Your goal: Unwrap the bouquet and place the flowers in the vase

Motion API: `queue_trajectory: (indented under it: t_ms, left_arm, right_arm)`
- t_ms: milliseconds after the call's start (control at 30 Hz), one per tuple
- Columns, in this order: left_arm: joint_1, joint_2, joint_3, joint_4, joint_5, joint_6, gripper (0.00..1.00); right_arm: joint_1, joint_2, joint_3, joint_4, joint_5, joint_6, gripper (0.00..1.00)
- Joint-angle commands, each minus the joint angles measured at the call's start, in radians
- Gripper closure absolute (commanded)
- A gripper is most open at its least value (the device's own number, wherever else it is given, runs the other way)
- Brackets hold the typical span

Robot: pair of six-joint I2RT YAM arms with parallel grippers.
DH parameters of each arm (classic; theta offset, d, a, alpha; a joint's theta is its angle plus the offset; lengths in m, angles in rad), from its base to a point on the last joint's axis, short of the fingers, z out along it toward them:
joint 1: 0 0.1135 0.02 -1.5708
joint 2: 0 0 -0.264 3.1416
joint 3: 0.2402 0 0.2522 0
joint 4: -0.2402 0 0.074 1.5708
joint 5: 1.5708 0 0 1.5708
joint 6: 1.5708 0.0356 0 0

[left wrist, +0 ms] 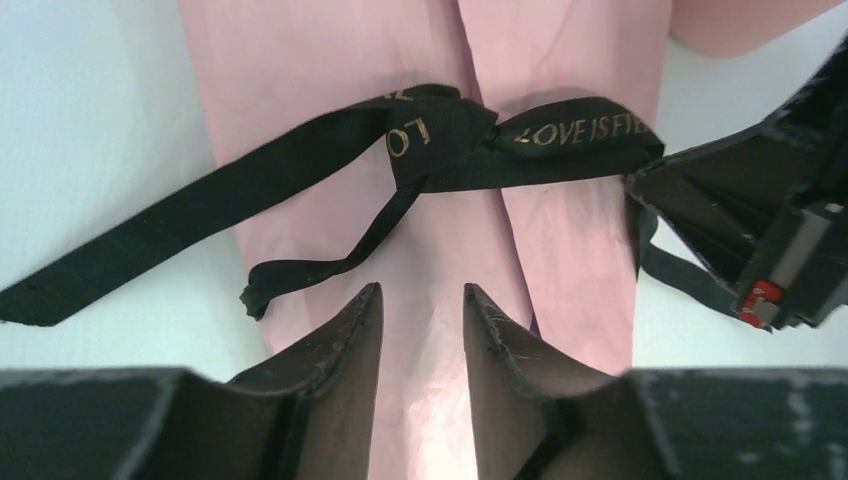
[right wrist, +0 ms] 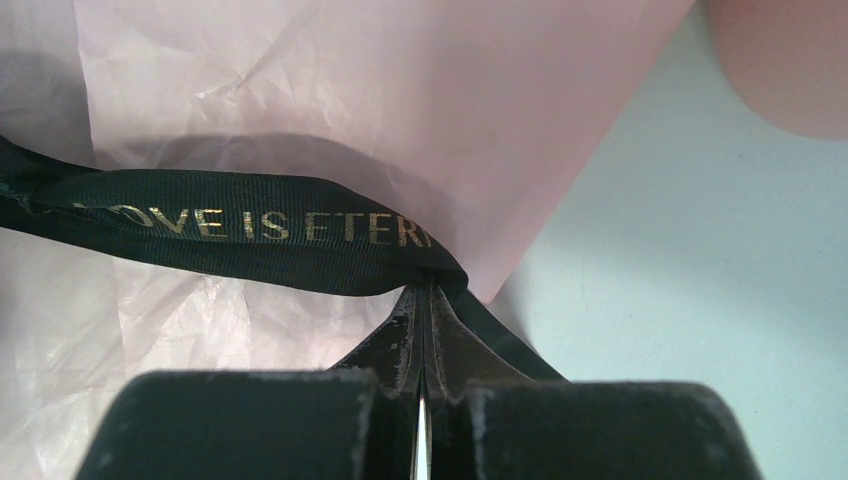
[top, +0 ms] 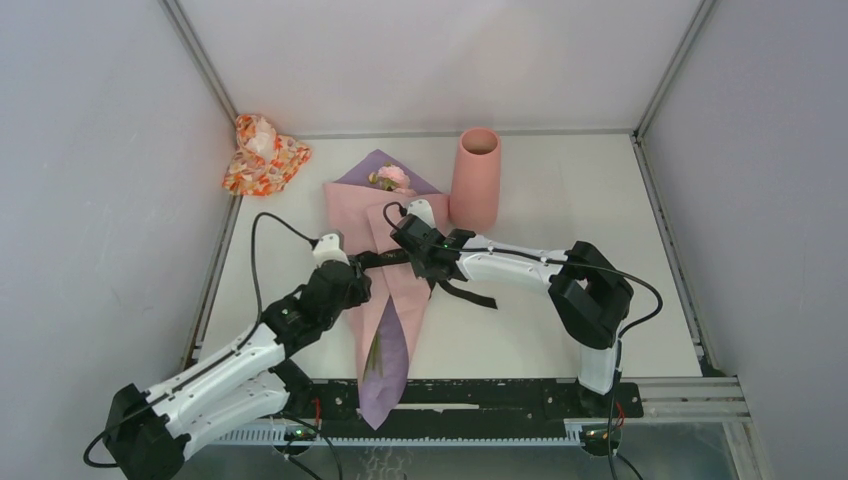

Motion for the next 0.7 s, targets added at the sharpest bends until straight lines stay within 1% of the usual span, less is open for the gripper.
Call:
queue_trajectory:
  t_ms: [0,67,100,233,400,667]
  left_arm:
    - [0.004,-0.089,0.04,-0.033,-0.048,0.027,0.55]
    - [0.004,-0.089,0.039,-0.047,-0.087,0.035,0.45]
    - [0.004,-0.08,0.036,-0.048,-0.097,0.042,0.44]
    - [0.005,-0.04,0.026,-0.041,-0.128,0.044,0.45]
    - [0.005,-0.023,-0.021,0.05,-0.147,0.063,0.45]
    - [0.003,0.097,-0.016,0.147,-0.169,0.09,0.47]
  right_arm:
    - [0.004,-0.051,-0.001,0.017,0.003,0.02,1.0]
    - [0.003,-0.051,-0.001,0.022,-0.006,0.024,1.0]
    - [0.002,-0.051,-0.001,0.023,-0.011,0.025,1.0]
    - [0.005,-0.049,-0.001,0.027,-0.022,0.033,1.0]
    - [0.011,-0.051,-0.001,0.027,-0.027,0.035,1.0]
    - [0.021,-0.065,-0.001,0.028,-0.031,0.04,1.0]
